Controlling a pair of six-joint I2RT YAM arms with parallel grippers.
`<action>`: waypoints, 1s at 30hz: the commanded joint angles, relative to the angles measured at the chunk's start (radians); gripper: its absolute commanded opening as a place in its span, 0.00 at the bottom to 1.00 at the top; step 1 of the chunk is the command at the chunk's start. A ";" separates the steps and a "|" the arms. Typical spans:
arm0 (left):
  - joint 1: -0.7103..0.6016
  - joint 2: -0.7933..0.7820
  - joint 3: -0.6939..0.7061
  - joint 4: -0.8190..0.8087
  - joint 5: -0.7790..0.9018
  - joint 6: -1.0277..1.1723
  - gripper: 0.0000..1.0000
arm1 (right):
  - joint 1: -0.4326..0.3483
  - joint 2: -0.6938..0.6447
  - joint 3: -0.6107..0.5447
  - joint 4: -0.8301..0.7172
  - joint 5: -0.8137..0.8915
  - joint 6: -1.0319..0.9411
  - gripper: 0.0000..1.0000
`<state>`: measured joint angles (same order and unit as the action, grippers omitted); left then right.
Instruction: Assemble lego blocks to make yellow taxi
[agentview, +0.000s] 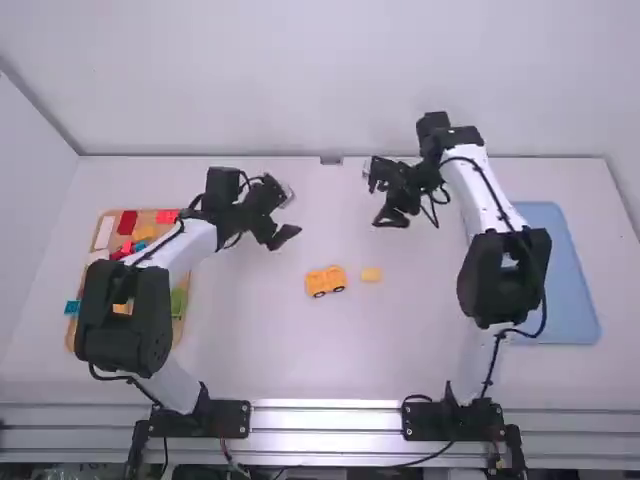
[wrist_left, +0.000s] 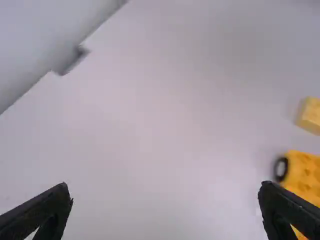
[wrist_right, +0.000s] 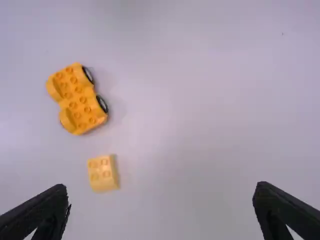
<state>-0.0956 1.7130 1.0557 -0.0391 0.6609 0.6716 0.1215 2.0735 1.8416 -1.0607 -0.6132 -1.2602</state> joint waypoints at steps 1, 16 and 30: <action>-0.002 0.006 0.021 -0.007 0.174 0.059 0.99 | -0.017 -0.018 -0.074 0.088 -0.150 0.019 0.98; -0.010 0.006 -0.180 0.097 0.497 0.284 0.99 | -0.019 -0.018 -0.156 0.053 -0.152 -0.084 0.98; -0.052 0.006 -0.372 0.446 0.401 0.024 0.99 | -0.090 -0.018 -0.528 0.368 -0.336 -0.109 0.98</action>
<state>-0.1211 1.7130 0.6998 0.4091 1.1011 0.7635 0.0353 2.0735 1.3880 -0.7410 -0.8665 -1.3685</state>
